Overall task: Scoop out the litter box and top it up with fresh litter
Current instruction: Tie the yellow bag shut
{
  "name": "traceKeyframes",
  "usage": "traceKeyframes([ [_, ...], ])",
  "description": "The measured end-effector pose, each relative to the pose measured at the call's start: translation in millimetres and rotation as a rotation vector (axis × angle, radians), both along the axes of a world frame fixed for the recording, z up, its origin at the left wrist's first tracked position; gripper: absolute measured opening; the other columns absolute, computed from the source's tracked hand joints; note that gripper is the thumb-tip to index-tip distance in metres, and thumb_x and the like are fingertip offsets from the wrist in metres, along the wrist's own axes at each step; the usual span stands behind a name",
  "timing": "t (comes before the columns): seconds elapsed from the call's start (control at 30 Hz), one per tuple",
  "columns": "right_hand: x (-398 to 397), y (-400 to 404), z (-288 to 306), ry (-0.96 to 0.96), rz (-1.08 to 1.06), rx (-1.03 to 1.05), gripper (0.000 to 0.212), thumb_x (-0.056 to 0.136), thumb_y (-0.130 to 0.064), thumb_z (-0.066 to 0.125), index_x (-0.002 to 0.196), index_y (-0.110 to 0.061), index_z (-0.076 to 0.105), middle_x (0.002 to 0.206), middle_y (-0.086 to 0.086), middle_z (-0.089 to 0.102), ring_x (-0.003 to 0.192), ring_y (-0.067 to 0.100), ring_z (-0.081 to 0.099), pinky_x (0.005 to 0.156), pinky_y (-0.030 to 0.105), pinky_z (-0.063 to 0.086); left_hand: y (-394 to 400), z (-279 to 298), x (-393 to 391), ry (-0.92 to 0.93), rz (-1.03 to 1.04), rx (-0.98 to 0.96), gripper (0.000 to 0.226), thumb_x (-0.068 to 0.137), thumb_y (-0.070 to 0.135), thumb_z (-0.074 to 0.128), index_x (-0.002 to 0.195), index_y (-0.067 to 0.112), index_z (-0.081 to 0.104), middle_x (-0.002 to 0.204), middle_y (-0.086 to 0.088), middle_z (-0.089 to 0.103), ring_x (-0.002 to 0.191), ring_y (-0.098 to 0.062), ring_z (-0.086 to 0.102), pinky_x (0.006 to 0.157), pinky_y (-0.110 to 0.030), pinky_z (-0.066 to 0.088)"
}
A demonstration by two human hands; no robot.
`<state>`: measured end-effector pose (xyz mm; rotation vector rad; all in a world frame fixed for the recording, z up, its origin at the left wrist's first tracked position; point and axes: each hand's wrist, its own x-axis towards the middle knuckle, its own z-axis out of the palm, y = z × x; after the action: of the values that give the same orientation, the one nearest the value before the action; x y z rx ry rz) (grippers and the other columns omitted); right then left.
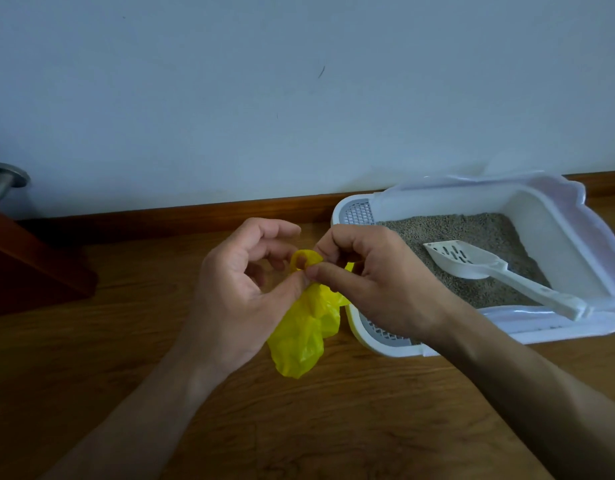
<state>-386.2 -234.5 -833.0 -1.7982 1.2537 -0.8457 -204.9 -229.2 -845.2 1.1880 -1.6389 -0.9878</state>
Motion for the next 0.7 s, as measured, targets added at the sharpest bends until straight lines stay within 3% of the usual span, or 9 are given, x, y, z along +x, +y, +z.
traceKeyframes([
  [0.1, -2, 2, 4, -0.02, -0.008, 0.019, 0.019, 0.084, -0.016, 0.076, 0.075, -0.005, 0.063, 0.063, -0.004, 0.055, 0.054, 0.003, 0.045, 0.054, 0.012, 0.034, 2, 2, -2, 0.026, 0.005, 0.02, 0.047, 0.075, 0.027, 0.08, 0.118, 0.026, 0.061, 0.088, 0.004, 0.074, 0.073, -0.022, 0.064, 0.061, -0.036, 0.052],
  [0.27, -2, 9, 10, 0.086, 0.045, -0.014, 0.015, 0.088, -0.015, 0.07, 0.079, -0.007, 0.062, 0.067, 0.001, 0.058, 0.053, 0.002, 0.046, 0.051, 0.01, 0.034, 4, 2, -9, 0.144, -0.063, 0.139, 0.049, 0.076, 0.011, 0.066, 0.122, 0.025, 0.056, 0.09, -0.002, 0.072, 0.071, -0.023, 0.06, 0.059, -0.028, 0.049],
  [0.33, -2, 11, 10, 0.168, 0.058, -0.076, 0.011, 0.088, -0.015, 0.067, 0.079, -0.011, 0.061, 0.066, -0.004, 0.058, 0.057, 0.007, 0.051, 0.052, 0.016, 0.039, 6, 1, -8, 0.273, -0.105, 0.241, 0.051, 0.076, 0.006, 0.062, 0.124, 0.022, 0.054, 0.088, -0.005, 0.07, 0.073, -0.025, 0.057, 0.06, -0.028, 0.049],
  [0.4, -1, 13, 8, 0.27, 0.041, -0.155, 0.007, 0.084, -0.021, 0.061, 0.079, -0.015, 0.059, 0.066, -0.006, 0.058, 0.061, 0.012, 0.053, 0.059, 0.034, 0.047, 8, 0, -6, 0.38, -0.128, 0.322, 0.05, 0.077, 0.004, 0.06, 0.124, 0.019, 0.054, 0.087, -0.009, 0.068, 0.077, -0.026, 0.057, 0.063, -0.027, 0.05],
  [0.47, 2, 14, 5, 0.339, 0.012, -0.2, 0.01, 0.079, -0.028, 0.054, 0.079, -0.018, 0.058, 0.068, -0.007, 0.057, 0.065, 0.013, 0.054, 0.062, 0.04, 0.048, 10, 0, -3, 0.4, -0.126, 0.343, 0.045, 0.078, 0.005, 0.061, 0.121, 0.018, 0.055, 0.088, -0.013, 0.068, 0.078, -0.026, 0.059, 0.063, -0.027, 0.05],
  [0.53, 4, 15, 2, 0.323, -0.026, -0.215, 0.01, 0.078, -0.028, 0.055, 0.078, -0.018, 0.058, 0.069, -0.007, 0.058, 0.065, 0.013, 0.055, 0.061, 0.039, 0.048, 13, 0, -3, 0.28, -0.101, 0.278, 0.037, 0.081, 0.011, 0.064, 0.116, 0.021, 0.057, 0.088, -0.012, 0.069, 0.074, -0.024, 0.059, 0.062, -0.029, 0.049],
  [0.6, 3, 15, -1, 0.208, -0.087, -0.156, 0.005, 0.08, -0.019, 0.063, 0.076, -0.017, 0.061, 0.067, -0.004, 0.061, 0.062, 0.01, 0.056, 0.058, 0.03, 0.047, 12, -1, -3, 0.051, -0.072, 0.153, 0.026, 0.087, 0.015, 0.067, 0.109, 0.026, 0.06, 0.088, -0.003, 0.068, 0.072, -0.018, 0.062, 0.06, -0.029, 0.05],
  [0.67, 1, 16, -3, 0.048, -0.113, -0.046, 0.009, 0.081, -0.011, 0.069, 0.075, -0.015, 0.064, 0.068, 0.0, 0.064, 0.06, 0.008, 0.055, 0.055, 0.023, 0.044, 12, 3, -4, -0.081, -0.05, 0.061, 0.024, 0.089, 0.008, 0.067, 0.103, 0.026, 0.063, 0.086, 0.005, 0.067, 0.074, -0.013, 0.063, 0.061, -0.033, 0.053],
  [0.7, 1, 17, -2, -0.021, -0.117, -0.013, 0.01, 0.082, -0.009, 0.07, 0.075, -0.014, 0.064, 0.068, 0.003, 0.064, 0.06, 0.013, 0.056, 0.054, 0.027, 0.044, 13, 7, -4, -0.105, -0.048, 0.021, 0.024, 0.088, 0.004, 0.067, 0.101, 0.025, 0.065, 0.084, 0.005, 0.067, 0.074, -0.014, 0.062, 0.062, -0.034, 0.053],
])
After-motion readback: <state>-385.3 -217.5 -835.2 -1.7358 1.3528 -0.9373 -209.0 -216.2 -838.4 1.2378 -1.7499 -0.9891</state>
